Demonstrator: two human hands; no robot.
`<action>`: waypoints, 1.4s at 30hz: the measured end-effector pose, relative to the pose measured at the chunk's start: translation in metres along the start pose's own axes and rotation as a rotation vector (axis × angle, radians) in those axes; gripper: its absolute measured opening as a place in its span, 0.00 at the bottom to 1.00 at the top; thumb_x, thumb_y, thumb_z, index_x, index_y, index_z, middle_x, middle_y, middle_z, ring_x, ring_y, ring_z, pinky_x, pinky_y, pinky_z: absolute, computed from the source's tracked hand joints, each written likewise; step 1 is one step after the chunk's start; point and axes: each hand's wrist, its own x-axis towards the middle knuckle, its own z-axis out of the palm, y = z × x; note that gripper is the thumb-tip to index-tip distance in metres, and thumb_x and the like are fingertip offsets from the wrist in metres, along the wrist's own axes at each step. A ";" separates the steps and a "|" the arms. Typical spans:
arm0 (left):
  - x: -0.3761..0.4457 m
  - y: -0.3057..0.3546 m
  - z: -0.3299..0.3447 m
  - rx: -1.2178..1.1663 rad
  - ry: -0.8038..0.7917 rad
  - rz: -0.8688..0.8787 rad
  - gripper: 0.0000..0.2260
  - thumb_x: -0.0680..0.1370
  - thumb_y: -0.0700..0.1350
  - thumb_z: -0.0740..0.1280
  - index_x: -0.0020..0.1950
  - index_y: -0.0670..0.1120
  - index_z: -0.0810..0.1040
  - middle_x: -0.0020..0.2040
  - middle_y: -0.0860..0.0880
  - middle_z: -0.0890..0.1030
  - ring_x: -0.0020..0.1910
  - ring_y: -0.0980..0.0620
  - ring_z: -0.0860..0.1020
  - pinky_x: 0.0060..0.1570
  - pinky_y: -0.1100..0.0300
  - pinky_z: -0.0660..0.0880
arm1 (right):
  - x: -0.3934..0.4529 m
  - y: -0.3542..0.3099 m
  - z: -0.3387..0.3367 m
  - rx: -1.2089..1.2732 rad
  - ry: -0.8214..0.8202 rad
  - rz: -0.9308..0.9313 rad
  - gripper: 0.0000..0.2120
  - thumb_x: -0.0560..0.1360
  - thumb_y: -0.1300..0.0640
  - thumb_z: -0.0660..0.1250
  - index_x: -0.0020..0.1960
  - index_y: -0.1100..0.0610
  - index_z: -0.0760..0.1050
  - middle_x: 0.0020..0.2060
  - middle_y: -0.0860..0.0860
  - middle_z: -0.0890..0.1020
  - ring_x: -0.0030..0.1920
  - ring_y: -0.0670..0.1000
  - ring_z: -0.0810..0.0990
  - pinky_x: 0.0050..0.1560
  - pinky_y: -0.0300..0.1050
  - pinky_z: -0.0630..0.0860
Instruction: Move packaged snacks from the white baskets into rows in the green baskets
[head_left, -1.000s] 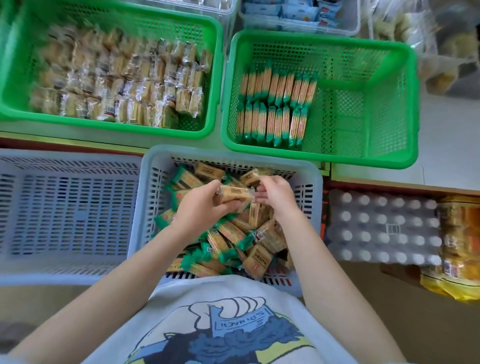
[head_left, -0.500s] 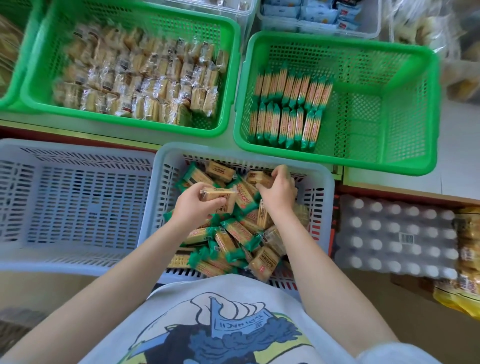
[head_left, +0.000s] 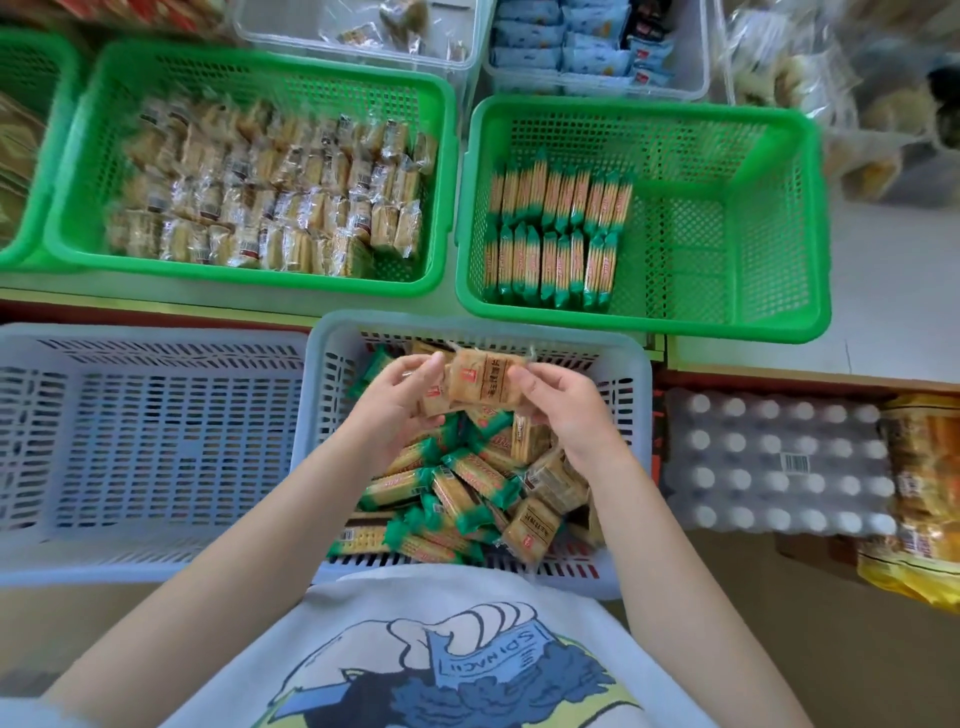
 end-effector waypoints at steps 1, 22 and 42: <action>-0.002 0.005 0.001 -0.006 -0.042 0.020 0.23 0.69 0.58 0.71 0.59 0.48 0.75 0.56 0.44 0.81 0.51 0.47 0.81 0.42 0.58 0.78 | -0.001 -0.003 0.007 -0.047 0.004 -0.021 0.10 0.79 0.51 0.69 0.57 0.54 0.81 0.45 0.49 0.86 0.42 0.44 0.81 0.40 0.36 0.74; 0.051 0.054 -0.157 1.424 0.302 0.519 0.37 0.79 0.68 0.39 0.83 0.48 0.42 0.82 0.50 0.39 0.79 0.51 0.33 0.75 0.53 0.30 | 0.109 -0.141 0.144 -0.742 0.279 -0.056 0.26 0.77 0.42 0.68 0.65 0.56 0.66 0.53 0.51 0.77 0.44 0.49 0.75 0.33 0.40 0.66; 0.066 0.035 -0.162 1.486 0.340 0.585 0.38 0.78 0.70 0.36 0.79 0.49 0.31 0.80 0.49 0.31 0.77 0.49 0.27 0.73 0.49 0.25 | 0.152 -0.121 0.179 -1.075 0.270 -0.175 0.13 0.80 0.49 0.64 0.55 0.59 0.70 0.49 0.54 0.76 0.46 0.56 0.76 0.41 0.48 0.72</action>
